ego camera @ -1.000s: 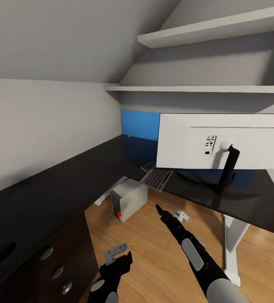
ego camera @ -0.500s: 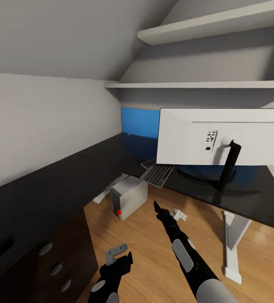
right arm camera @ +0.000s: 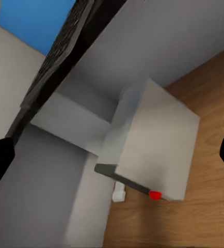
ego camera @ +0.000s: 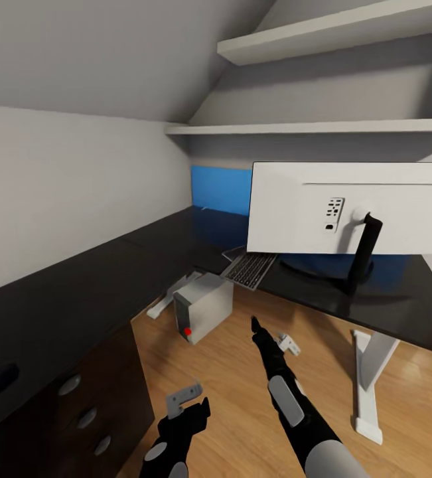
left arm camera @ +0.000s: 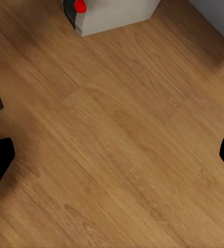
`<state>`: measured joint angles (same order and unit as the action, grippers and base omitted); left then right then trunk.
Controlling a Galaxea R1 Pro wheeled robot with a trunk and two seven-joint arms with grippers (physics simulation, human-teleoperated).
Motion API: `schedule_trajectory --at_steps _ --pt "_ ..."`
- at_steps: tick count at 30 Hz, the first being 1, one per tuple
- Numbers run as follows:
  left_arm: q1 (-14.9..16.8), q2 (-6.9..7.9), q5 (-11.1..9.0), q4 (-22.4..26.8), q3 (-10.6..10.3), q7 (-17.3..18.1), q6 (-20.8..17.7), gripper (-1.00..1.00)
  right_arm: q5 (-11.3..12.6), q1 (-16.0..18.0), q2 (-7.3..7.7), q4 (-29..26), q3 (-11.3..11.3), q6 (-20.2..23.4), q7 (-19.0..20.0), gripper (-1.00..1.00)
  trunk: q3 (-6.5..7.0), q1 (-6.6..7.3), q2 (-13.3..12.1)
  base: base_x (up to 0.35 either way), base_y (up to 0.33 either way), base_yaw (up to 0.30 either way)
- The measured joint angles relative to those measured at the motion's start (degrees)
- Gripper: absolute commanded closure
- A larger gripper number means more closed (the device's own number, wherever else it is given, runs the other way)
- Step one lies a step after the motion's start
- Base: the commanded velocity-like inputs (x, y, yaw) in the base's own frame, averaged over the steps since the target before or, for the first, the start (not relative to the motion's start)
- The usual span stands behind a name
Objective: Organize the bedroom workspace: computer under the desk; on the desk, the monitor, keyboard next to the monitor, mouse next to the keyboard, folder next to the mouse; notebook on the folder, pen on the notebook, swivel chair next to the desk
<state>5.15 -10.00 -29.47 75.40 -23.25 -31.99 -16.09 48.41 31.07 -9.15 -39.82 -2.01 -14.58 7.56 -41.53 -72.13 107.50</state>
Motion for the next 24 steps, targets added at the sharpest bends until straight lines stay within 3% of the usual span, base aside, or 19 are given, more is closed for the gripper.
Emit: schedule_trajectory --at_steps 4,8,14,20,24 --pt "0.0 0.00 0.0 0.0 -1.0 0.0 0.0 -1.00 8.0 0.0 0.39 -0.1 0.1 0.5 -0.1 -1.00 -0.72 -0.88 1.6 0.000 0.000 0.000" --pt "0.0 0.00 0.1 -0.1 -3.6 0.0 0.0 -1.00 14.9 0.0 1.04 -0.2 0.0 2.8 0.1 -1.00 -1.44 -1.76 3.2 0.000 0.000 0.000" --pt "0.0 0.01 0.2 -0.1 -5.0 0.0 0.0 -1.00 17.6 0.0 1.21 -0.7 -0.1 4.5 2.5 -1.00 -2.51 -3.08 5.6 0.000 0.000 0.000" --pt "0.0 0.04 0.3 -0.1 -5.4 0.0 -0.1 -1.00 18.6 0.0 1.03 -0.9 -0.1 4.9 9.8 -1.00 -3.59 -4.39 8.0 0.000 0.000 0.000" --pt "0.0 0.05 0.2 -0.1 -5.5 0.0 -0.1 -1.00 18.8 0.0 0.92 -0.8 -0.2 5.0 13.4 -1.00 -3.60 -4.40 8.0 0.000 0.000 0.000"
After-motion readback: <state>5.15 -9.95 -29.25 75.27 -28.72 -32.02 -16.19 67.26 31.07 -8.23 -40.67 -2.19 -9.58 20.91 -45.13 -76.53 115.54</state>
